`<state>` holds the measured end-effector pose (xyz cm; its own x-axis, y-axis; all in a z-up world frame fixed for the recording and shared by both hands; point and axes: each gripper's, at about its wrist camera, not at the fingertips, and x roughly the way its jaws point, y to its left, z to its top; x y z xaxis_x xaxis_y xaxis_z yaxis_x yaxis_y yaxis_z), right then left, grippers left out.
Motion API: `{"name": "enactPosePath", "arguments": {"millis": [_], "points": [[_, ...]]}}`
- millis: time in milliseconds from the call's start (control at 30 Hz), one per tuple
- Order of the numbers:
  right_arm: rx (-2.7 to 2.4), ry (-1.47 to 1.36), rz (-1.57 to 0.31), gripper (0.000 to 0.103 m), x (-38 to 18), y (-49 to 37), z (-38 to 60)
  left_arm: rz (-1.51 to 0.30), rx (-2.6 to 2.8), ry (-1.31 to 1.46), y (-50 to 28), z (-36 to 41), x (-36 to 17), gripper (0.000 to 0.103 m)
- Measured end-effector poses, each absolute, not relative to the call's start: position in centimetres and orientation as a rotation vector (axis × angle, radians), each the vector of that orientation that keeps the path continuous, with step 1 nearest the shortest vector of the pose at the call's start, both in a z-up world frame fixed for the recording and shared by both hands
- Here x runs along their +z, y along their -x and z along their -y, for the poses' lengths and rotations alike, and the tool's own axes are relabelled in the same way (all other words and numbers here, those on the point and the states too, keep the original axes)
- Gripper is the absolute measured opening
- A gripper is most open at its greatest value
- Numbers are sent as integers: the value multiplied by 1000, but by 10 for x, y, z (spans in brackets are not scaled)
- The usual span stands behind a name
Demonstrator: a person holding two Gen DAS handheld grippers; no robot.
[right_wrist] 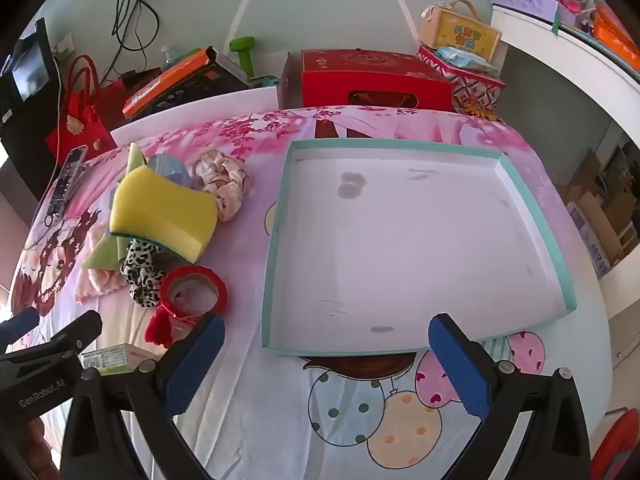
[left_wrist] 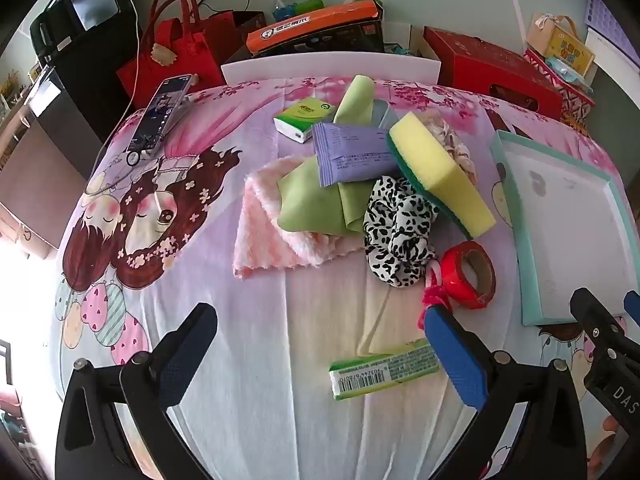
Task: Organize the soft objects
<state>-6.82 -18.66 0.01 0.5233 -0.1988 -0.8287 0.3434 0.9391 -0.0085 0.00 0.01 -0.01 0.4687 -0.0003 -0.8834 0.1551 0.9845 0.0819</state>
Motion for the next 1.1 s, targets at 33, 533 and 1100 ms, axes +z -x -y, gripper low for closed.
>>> {"name": "enactPosePath", "arguments": {"millis": [33,533,1100], "points": [[-326,-163,-969,103,0,68,187,-1077,-95,-161,0,0,0,103],[-323,-163,-969,103,0,71,187,-1079,-97,-158,0,0,0,103],[-324,-162,-970,103,0,68,186,-1099,-110,-134,-1,-1,-2,103]]}}
